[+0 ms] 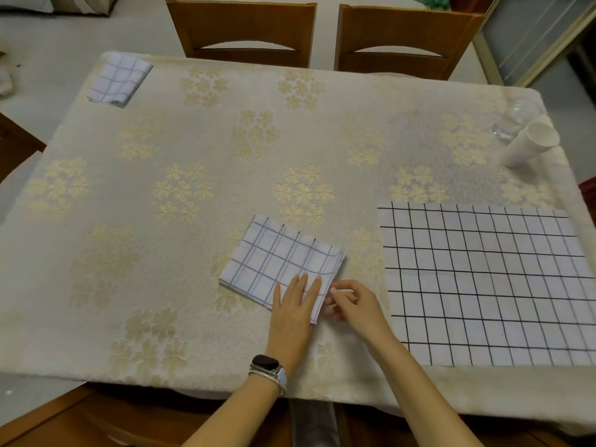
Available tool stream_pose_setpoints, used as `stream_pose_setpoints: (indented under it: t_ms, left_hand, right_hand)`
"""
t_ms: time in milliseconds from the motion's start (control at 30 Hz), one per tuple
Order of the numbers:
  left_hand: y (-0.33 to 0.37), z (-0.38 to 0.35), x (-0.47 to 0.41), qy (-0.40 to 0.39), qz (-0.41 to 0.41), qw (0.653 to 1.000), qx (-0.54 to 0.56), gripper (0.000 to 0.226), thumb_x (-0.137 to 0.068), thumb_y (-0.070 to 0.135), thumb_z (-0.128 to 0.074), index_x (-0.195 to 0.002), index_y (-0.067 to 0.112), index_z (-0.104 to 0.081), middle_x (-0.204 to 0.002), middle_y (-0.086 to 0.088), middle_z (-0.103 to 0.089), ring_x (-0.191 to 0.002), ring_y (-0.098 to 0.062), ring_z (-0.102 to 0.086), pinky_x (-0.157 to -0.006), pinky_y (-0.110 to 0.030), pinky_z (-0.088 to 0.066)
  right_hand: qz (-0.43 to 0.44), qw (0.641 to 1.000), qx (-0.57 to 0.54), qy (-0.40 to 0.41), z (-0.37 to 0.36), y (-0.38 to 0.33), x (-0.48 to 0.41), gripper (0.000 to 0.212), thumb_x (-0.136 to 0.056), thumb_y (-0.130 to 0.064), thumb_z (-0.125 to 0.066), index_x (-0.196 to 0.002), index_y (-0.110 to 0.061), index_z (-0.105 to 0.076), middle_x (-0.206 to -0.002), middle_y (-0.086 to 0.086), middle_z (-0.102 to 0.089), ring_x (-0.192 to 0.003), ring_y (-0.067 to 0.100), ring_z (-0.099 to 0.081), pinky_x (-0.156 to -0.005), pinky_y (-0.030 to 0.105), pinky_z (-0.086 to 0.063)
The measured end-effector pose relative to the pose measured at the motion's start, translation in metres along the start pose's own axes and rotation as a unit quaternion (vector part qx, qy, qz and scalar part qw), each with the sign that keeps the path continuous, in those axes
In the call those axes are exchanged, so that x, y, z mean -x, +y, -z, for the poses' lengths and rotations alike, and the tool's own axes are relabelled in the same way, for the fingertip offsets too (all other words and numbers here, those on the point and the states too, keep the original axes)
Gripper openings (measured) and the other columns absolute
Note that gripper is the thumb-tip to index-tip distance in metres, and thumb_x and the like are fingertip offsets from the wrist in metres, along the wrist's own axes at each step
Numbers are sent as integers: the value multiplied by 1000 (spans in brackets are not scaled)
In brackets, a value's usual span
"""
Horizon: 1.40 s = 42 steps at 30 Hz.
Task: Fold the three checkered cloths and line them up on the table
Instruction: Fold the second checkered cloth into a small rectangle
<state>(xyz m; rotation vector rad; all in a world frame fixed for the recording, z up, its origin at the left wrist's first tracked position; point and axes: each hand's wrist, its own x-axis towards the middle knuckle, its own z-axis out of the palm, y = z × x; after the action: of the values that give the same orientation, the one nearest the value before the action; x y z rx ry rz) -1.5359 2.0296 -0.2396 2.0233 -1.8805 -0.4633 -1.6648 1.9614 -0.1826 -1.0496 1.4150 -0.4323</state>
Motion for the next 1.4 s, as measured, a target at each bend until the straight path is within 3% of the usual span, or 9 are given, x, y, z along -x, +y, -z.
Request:
stream_pose_setpoints:
  t_ms: [167,400,667,767,867,933,1067,1200,1400]
  left_hand:
    - [-18,10,18,-42,-67,996,39,99,-68,-9,-69,-151,25,-29,-154,-11,-37,-144,-27,-32,-118,-58,-17]
    - [-45,25,40,-124,-166,978,30,84,-90,-4,-48,-153,42,-15,-163,2,-15,-151,-14,-6,-121,-48,8]
    - [-62,37,47,-133,-192,971,46,65,-98,8,-36,-153,40,-21,-161,-1,-22,-150,-15,-14,-123,-40,0]
    - [-68,39,52,-114,-161,979,53,67,-93,6,-47,-151,35,-30,-157,-3,-31,-144,-18,-28,-119,-35,-23]
    - [-73,43,56,-64,-113,990,53,42,-101,34,-44,-141,22,-50,-146,-7,-49,-132,-24,-49,-106,-37,-45]
    - [-72,46,56,-17,-94,995,39,45,-101,44,-39,-124,14,-62,-130,-11,-61,-116,-27,-61,-94,-36,-53]
    - [-72,46,56,53,-71,996,20,22,-83,24,-68,-99,8,-67,-107,-10,-67,-87,-23,-64,-71,-29,-54]
    - [-69,40,60,64,-20,997,37,24,-75,11,-80,-93,10,-65,-101,-7,-67,-87,-23,-64,-72,-31,-54]
    - [-65,42,59,52,74,990,112,23,-91,28,-44,-98,17,-62,-94,1,-64,-83,-16,-58,-77,-26,-45]
  right_hand:
    - [127,978,139,88,25,13,-3,48,-88,0,-59,-124,-30,-50,-113,-7,-58,-98,13,-61,-78,22,-51]
    - [292,875,386,-22,42,24,-19,67,-78,5,-70,-135,-28,-54,-146,-3,-48,-134,13,-40,-109,34,-34]
    - [289,859,411,-96,45,47,-20,64,-71,6,-78,-119,-34,-66,-144,-8,-51,-142,13,-35,-112,46,-39]
    - [288,858,414,-93,46,48,-15,67,-71,6,-77,-119,-38,-65,-145,-11,-50,-142,10,-35,-112,42,-40]
    - [291,855,417,-101,47,48,-11,69,-71,9,-76,-119,-39,-65,-144,-11,-51,-142,11,-36,-112,43,-39]
    - [297,852,419,-103,48,50,-10,67,-72,10,-75,-119,-38,-65,-143,-9,-52,-141,14,-37,-111,44,-39]
    - [314,843,425,-97,48,54,-10,67,-74,5,-75,-120,-43,-62,-142,-12,-51,-140,15,-39,-111,44,-39]
    - [327,841,420,-100,50,56,-17,61,-77,-6,-78,-121,-44,-60,-139,-17,-52,-137,15,-41,-110,43,-37]
    - [289,874,388,-41,44,41,-27,21,-88,-16,-68,-108,-18,-71,-112,1,-66,-110,20,-57,-94,31,-44]
